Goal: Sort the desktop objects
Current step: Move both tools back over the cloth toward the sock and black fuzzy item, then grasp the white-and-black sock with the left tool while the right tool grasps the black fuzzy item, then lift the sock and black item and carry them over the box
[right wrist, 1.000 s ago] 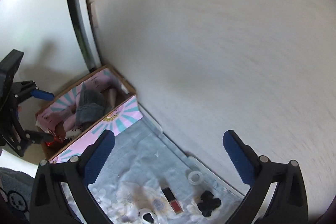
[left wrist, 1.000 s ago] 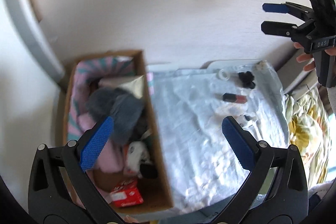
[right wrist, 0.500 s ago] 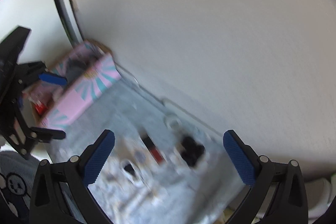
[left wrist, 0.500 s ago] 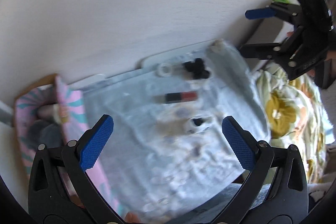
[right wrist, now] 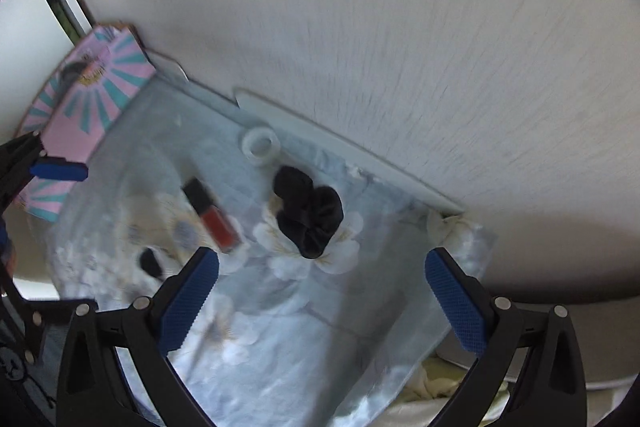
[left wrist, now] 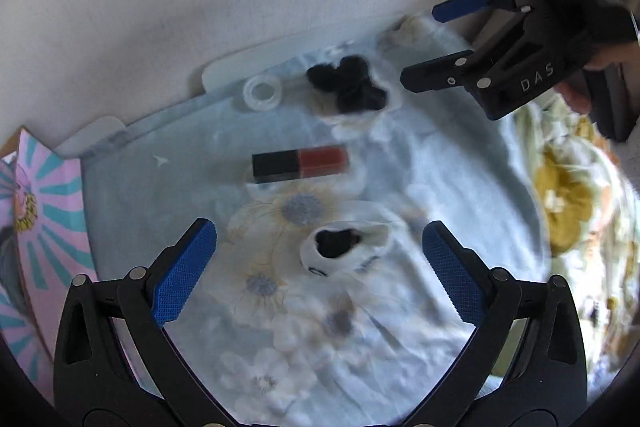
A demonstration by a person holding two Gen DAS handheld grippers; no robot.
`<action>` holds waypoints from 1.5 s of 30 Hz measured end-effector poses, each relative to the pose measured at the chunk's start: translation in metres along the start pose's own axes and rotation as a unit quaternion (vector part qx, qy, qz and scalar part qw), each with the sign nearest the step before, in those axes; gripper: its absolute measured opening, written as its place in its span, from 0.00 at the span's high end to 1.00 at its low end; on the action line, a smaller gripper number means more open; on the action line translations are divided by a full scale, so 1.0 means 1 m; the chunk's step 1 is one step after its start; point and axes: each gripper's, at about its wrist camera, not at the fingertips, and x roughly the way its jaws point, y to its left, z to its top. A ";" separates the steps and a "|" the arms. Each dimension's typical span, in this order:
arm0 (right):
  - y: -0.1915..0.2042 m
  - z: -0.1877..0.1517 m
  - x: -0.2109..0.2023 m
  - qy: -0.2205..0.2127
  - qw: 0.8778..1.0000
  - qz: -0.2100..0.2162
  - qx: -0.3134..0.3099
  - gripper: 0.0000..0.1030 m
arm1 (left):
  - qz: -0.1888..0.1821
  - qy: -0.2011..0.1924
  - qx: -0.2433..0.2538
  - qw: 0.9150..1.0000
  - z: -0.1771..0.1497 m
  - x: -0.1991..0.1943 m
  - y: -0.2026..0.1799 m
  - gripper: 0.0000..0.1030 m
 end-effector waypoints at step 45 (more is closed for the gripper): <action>-0.010 -0.016 0.027 -0.015 0.998 0.040 -0.056 0.85 | -0.003 -0.007 -0.033 0.999 -0.007 -0.005 -0.007 0.45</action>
